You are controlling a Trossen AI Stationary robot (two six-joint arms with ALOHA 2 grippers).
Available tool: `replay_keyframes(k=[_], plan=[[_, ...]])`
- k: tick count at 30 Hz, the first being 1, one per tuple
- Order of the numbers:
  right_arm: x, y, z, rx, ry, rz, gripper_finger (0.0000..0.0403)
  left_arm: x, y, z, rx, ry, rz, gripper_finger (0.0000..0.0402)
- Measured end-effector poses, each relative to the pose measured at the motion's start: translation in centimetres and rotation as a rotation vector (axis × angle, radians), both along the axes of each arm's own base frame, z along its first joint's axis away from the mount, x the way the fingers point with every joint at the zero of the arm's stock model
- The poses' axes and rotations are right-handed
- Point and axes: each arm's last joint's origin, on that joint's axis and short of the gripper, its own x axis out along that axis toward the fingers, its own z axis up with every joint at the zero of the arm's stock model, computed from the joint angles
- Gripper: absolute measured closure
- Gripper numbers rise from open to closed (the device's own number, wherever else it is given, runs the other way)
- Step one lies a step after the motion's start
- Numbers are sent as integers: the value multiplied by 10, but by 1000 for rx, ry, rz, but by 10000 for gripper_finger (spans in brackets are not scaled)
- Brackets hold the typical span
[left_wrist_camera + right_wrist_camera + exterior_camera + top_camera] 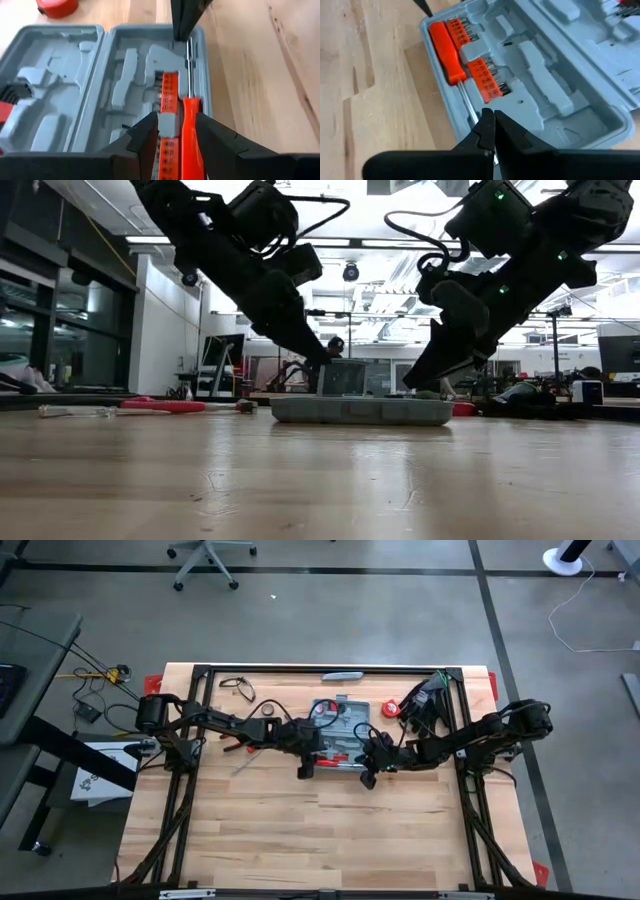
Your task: Prefit tool cases
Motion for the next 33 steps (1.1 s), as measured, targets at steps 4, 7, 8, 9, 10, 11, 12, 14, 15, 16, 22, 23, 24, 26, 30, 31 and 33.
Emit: replay_keyframes(k=[4,7,8,9,10,11,12,14,15,16,22,23,24,26,30,31,33], plan=[[0,0,0,7,0,6,403,2,0,2,31,-33,-24,275],[0,0,0,8,0,7,403,4,1,6,55,-72,-32,275],[0,0,0,8,1,7,403,5,1,6,61,-81,-33,275],[0,0,0,8,1,8,403,5,2,7,65,-86,-33,275],[0,0,0,7,1,8,403,5,3,7,68,-92,-33,275],[0,0,0,7,1,8,403,6,4,7,69,-95,-30,275],[0,0,0,7,1,9,403,5,5,7,69,-95,-26,275],[0,0,0,5,2,10,403,5,8,7,70,-94,-16,275],[0,0,0,3,2,12,403,5,9,7,73,-92,-9,275],[0,0,0,-7,5,21,403,5,10,7,78,-91,2,275],[0,1,0,-6,8,32,403,5,12,7,123,-85,34,275],[0,1,0,-7,10,34,403,5,12,7,123,-85,34,275],[0,1,0,-6,10,35,403,5,12,7,122,-85,33,275],[0,1,0,-5,10,37,403,5,11,7,121,-85,33,275],[0,1,0,-5,10,37,403,5,11,7,121,-85,32,275],[0,1,0,-5,10,37,403,5,11,7,121,-85,32,275],[0,1,0,-5,10,37,403,5,11,7,121,-84,32,275]])
